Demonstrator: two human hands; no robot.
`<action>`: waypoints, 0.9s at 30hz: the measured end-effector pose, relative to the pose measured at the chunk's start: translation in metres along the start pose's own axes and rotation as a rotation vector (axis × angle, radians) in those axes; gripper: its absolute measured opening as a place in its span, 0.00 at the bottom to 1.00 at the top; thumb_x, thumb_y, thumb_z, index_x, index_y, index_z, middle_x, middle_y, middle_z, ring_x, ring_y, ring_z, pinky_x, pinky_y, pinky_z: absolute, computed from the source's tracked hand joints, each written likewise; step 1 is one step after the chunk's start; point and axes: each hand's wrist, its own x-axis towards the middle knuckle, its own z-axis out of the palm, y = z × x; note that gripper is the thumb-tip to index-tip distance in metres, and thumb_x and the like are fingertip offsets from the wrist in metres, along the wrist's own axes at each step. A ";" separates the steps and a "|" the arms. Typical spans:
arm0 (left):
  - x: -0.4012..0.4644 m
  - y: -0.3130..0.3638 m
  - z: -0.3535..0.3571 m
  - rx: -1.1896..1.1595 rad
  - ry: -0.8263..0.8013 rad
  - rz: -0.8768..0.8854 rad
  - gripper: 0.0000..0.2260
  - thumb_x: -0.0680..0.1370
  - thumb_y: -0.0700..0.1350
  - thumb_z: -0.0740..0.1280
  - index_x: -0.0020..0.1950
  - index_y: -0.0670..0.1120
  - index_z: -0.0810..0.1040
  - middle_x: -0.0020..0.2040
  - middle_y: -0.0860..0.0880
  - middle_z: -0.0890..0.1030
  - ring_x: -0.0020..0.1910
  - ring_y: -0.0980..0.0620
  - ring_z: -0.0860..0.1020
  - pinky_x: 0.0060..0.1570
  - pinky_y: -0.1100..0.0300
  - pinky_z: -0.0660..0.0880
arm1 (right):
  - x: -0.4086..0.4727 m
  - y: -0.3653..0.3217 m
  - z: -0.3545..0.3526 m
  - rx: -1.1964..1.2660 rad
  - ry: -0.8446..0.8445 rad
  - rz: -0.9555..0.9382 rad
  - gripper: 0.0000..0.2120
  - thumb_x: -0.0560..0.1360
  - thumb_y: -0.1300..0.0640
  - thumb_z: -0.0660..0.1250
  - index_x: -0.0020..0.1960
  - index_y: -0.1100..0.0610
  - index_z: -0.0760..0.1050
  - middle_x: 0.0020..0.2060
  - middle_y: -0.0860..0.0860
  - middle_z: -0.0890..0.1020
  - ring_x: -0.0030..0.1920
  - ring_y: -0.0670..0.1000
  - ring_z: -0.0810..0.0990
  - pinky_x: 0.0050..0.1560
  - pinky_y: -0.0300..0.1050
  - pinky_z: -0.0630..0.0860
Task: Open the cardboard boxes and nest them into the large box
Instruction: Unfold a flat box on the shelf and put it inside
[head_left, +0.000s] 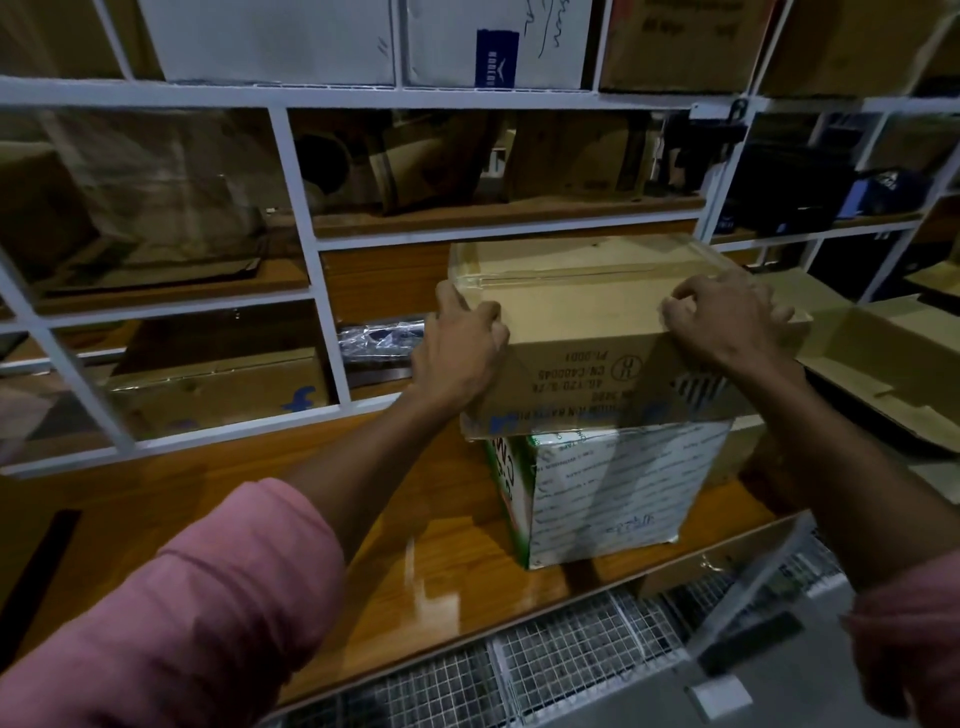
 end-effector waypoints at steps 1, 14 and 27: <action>-0.001 -0.001 0.000 0.013 -0.006 -0.008 0.18 0.84 0.55 0.58 0.71 0.49 0.72 0.66 0.44 0.62 0.61 0.43 0.71 0.58 0.42 0.78 | 0.004 0.004 0.000 -0.004 -0.035 0.002 0.20 0.79 0.41 0.61 0.64 0.51 0.78 0.69 0.60 0.71 0.69 0.66 0.66 0.68 0.65 0.59; 0.010 -0.001 0.004 -0.073 -0.075 -0.165 0.17 0.81 0.58 0.60 0.65 0.52 0.65 0.71 0.39 0.66 0.62 0.35 0.74 0.56 0.38 0.77 | 0.033 0.025 -0.008 -0.045 -0.256 0.042 0.41 0.72 0.21 0.51 0.75 0.46 0.66 0.77 0.61 0.61 0.73 0.71 0.61 0.70 0.75 0.53; -0.020 -0.078 -0.065 -0.347 0.115 -0.233 0.12 0.79 0.54 0.70 0.60 0.55 0.74 0.70 0.45 0.68 0.65 0.45 0.71 0.57 0.45 0.79 | -0.021 -0.057 -0.009 0.135 -0.057 -0.084 0.31 0.73 0.27 0.59 0.67 0.45 0.75 0.73 0.55 0.68 0.70 0.68 0.66 0.67 0.71 0.58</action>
